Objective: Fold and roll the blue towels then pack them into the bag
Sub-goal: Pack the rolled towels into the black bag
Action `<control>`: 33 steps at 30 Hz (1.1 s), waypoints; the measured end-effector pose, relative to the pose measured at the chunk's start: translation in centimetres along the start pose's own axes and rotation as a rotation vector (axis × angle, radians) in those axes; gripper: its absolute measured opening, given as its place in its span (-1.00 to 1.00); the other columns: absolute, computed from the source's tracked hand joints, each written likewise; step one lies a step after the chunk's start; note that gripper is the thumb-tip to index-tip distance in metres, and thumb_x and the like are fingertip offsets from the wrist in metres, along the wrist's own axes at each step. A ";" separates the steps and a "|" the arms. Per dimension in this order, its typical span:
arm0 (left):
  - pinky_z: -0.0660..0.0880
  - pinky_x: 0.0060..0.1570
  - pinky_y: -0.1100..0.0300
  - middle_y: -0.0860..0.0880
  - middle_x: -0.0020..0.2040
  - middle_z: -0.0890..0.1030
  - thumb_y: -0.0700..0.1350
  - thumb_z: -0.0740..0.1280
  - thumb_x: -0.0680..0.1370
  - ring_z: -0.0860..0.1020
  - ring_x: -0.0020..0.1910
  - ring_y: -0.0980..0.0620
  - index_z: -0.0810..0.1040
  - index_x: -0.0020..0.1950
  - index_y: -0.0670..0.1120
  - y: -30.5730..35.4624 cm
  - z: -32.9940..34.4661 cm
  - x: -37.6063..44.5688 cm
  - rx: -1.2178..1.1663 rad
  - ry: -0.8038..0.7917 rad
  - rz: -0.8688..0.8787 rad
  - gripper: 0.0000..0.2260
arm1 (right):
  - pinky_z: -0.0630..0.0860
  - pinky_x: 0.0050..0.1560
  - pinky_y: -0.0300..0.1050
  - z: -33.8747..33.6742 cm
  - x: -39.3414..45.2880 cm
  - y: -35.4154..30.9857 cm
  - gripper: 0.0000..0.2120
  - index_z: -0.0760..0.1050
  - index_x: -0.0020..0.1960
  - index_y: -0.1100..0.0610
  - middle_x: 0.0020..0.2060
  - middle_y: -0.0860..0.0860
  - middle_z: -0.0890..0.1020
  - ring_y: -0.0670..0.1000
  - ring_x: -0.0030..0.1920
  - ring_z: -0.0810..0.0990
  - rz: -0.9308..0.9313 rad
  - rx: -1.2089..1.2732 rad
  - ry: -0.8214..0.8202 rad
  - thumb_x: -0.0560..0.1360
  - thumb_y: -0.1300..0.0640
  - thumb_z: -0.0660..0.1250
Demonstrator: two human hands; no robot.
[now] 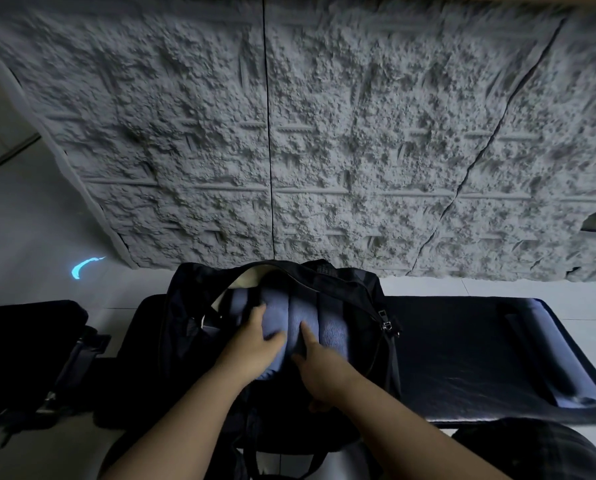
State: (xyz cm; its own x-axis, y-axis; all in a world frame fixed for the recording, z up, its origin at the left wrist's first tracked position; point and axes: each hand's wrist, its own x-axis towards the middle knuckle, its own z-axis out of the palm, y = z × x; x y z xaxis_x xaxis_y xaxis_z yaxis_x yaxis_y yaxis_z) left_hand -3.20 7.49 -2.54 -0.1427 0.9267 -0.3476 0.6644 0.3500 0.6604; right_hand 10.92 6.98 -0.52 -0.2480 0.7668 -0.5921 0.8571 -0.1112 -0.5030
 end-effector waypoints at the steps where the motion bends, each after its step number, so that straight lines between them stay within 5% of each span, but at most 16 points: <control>1: 0.34 0.14 0.20 -0.16 0.47 0.26 0.04 0.28 0.51 0.37 0.35 -0.11 -0.03 0.53 0.03 -0.2 -0.3 -0.7 0.065 -0.102 0.016 -0.31 | 0.49 0.06 0.02 0.1 0.1 0.1 -0.35 -0.29 0.54 0.03 0.25 0.26 0.50 0.23 0.18 0.53 -0.002 -0.015 0.006 0.63 0.07 0.07; 4: 0.30 0.26 0.19 -0.12 0.53 -0.10 0.03 0.27 0.47 0.21 0.45 -0.09 -0.33 0.49 0.19 -0.7 -1.1 -2.4 0.208 -0.304 0.034 -0.15 | 0.41 0.15 -0.06 0.4 0.0 0.3 -0.39 -0.21 0.55 0.11 0.25 0.25 0.50 0.18 0.21 0.51 -0.030 -0.043 0.052 0.64 0.07 0.06; 9: 0.14 0.38 0.23 -0.13 0.51 0.14 0.02 0.33 0.52 0.18 0.47 -0.04 -0.18 0.54 0.03 -1.6 -1.7 -2.3 0.265 -0.230 0.181 -0.19 | 0.42 0.23 -0.07 -0.7 -1.1 0.6 -0.56 0.25 0.44 0.17 0.28 0.14 0.50 0.13 0.27 0.47 -0.073 -0.014 0.173 0.60 0.06 0.14; 14: 0.39 0.18 0.16 -0.07 0.36 0.42 0.03 0.34 0.52 0.46 0.24 -0.04 0.08 0.52 0.10 -1.2 -2.1 -2.6 0.385 -0.085 0.193 -0.35 | 0.46 -0.09 -0.16 -0.7 -2.0 1.2 -0.76 0.51 0.12 0.18 0.03 0.12 0.62 0.12 0.04 0.58 -0.134 -0.044 0.193 0.51 0.12 0.24; 18: 0.34 0.26 0.16 -0.03 0.44 0.15 0.14 0.32 0.46 0.30 0.35 -0.05 0.08 0.52 0.00 -0.7 -1.4 -3.6 0.539 -0.028 0.260 -0.28 | 0.31 -0.34 -0.26 -0.5 -2.5 1.8 -0.91 0.50 -0.10 0.14 -0.25 0.00 0.52 0.05 -0.15 0.52 -0.202 0.021 0.262 0.47 0.16 0.24; 22: -0.03 0.47 0.16 -0.04 0.55 -0.05 0.13 0.26 0.50 -0.07 0.52 -0.01 -0.06 0.54 -0.10 0.7 0.3 -4.2 0.478 -0.045 0.348 -0.24 | 0.47 -0.04 -0.20 -0.8 -3.8 2.3 -0.80 0.57 0.07 0.18 -0.08 0.05 0.65 0.06 -0.01 0.60 -0.315 0.151 0.435 0.50 0.21 0.25; 25: -0.10 0.47 0.01 -0.05 0.56 -0.13 0.20 0.14 0.56 -0.20 0.52 -0.09 -0.16 0.53 0.11 1.9 1.7 -4.2 0.558 -0.070 0.325 -0.34 | 0.37 -0.09 -0.41 -1.5 -4.5 3.7 -0.78 0.58 0.13 0.13 0.00 0.01 0.65 -0.06 -0.05 0.58 -0.394 0.230 0.614 0.52 0.21 0.26; 28: -0.12 0.43 -0.16 0.00 0.55 -0.21 0.32 0.04 0.54 -0.27 0.49 -0.19 -0.16 0.47 0.33 2.5 2.9 -4.0 0.673 -0.095 0.291 -0.44 | 0.39 0.00 -0.34 -2.3 -5.0 6.4 -0.79 0.57 0.08 0.14 -0.04 -0.01 0.62 -0.06 -0.02 0.56 -0.423 0.288 0.782 0.49 0.23 0.25; 33: -0.17 0.41 -0.24 0.05 0.51 -0.34 0.37 0.01 0.51 -0.38 0.46 -0.17 -0.22 0.43 0.39 2.4 4.4 -3.1 0.707 -0.130 0.288 -0.42 | 0.40 0.10 -0.21 -4.7 -4.6 12.2 -0.75 0.52 0.11 0.18 -0.06 -0.04 0.46 -0.04 -0.01 0.49 -0.276 0.331 0.978 0.47 0.36 0.25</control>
State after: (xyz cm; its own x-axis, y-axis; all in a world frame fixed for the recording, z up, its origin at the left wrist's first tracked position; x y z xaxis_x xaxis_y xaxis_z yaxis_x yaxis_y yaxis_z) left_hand 2.06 4.85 -2.78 0.1652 0.9292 -0.3307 0.9788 -0.1135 0.1703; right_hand 24.68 5.08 -0.95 0.1812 0.9494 0.2564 0.6254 0.0900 -0.7751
